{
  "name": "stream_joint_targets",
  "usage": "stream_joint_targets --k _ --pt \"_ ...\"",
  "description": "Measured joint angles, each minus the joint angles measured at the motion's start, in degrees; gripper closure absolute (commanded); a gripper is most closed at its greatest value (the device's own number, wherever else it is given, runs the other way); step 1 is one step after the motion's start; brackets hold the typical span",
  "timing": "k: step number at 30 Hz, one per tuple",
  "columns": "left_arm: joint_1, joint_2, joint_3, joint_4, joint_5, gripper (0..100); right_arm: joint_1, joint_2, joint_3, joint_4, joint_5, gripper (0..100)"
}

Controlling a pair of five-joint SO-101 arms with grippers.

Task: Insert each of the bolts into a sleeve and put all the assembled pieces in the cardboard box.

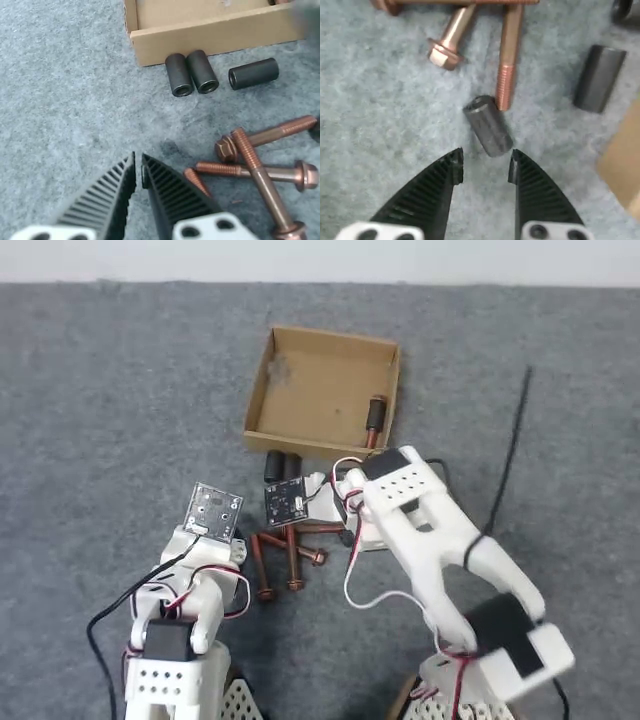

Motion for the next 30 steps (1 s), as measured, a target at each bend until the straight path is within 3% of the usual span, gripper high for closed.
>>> stream_joint_targets --k 9,20,24,30 --pt "0.0 0.0 0.0 0.0 0.0 98 0.0 2.9 0.0 -5.01 0.0 91.2" --pt "0.0 0.0 0.0 0.0 0.0 98 0.09 6.77 0.0 -5.63 0.0 88.8" --pt "0.0 0.0 0.0 0.0 0.0 98 0.09 6.77 0.0 -5.8 0.0 98.8" --pt "0.0 0.0 0.0 0.0 0.0 98 0.35 6.77 0.0 -6.15 -1.49 99.1"
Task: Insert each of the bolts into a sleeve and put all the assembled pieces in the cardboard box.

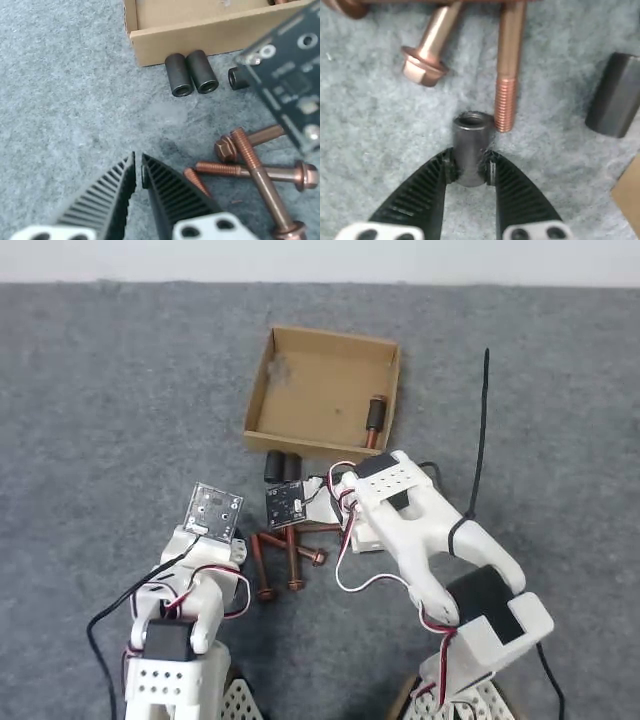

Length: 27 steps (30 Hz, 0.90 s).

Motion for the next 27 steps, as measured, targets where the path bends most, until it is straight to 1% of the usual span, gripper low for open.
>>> stream_joint_targets --k 2,5,8,11,14,16,22,27 --pt "0.0 0.0 0.0 0.0 0.0 98 0.62 0.0 -0.18 -0.7 -3.43 99.1" --pt "0.0 0.0 0.0 0.0 0.0 98 2.55 0.09 -0.18 -3.52 -10.73 99.1" --pt "0.0 0.0 0.0 0.0 0.0 98 4.48 0.09 -0.18 -5.8 -19.52 99.1" --pt "0.0 0.0 0.0 0.0 0.0 98 6.42 -0.79 -0.09 -5.89 -29.1 99.1" --pt "0.0 0.0 0.0 0.0 0.0 98 9.14 -5.27 1.85 -6.33 -38.51 99.1" --pt "0.0 0.0 0.0 0.0 0.0 98 10.73 -8.88 4.75 -6.59 -43.52 99.1" --pt "0.0 0.0 0.0 0.0 0.0 98 13.8 -19.78 15.03 -6.59 -52.92 99.1" --pt "0.0 0.0 0.0 0.0 0.0 98 17.85 -26.99 22.86 -6.59 -55.47 99.1"
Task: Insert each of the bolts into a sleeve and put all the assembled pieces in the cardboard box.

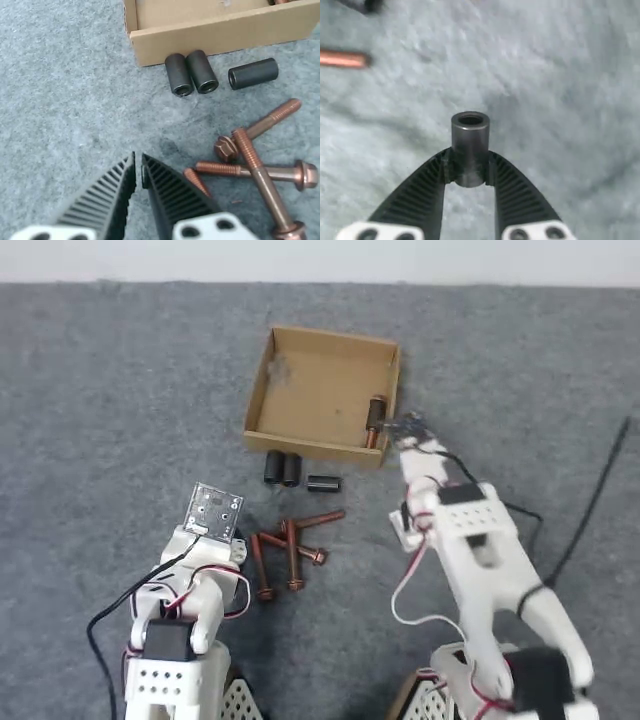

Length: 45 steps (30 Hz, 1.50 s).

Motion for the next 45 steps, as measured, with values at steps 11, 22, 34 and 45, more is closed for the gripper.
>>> stream_joint_targets --k 11,22,34,45 --pt "0.0 0.0 0.0 0.0 0.0 98 9.93 -12.31 14.77 -1.05 1.23 99.1" --pt "0.0 0.0 0.0 0.0 0.0 98 10.11 -14.59 17.67 -5.36 3.16 99.1" --pt "0.0 0.0 -9.05 8.0 3.08 98 10.11 -14.59 17.67 -5.45 3.16 99.1" --pt "-0.09 28.84 -27.78 8.26 4.4 98 10.11 -14.59 17.67 -5.45 3.16 99.1"
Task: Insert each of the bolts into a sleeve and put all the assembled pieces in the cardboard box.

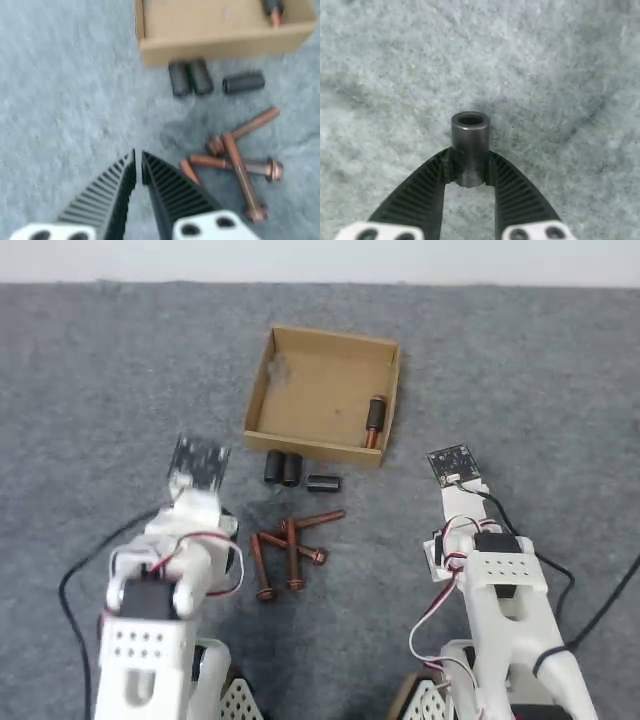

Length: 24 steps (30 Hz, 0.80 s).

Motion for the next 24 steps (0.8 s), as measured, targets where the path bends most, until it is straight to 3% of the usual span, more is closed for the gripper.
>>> stream_joint_targets --k 14,19,24 --pt "0.35 39.65 -14.42 5.71 12.31 98 0.0 0.0 0.0 0.0 0.0 99.1" --pt "1.49 44.31 -15.82 5.71 17.76 98 0.0 0.0 0.0 0.0 0.0 99.1" --pt "8.79 44.31 -15.82 5.01 22.59 98 0.0 0.0 0.0 0.0 0.0 99.1"
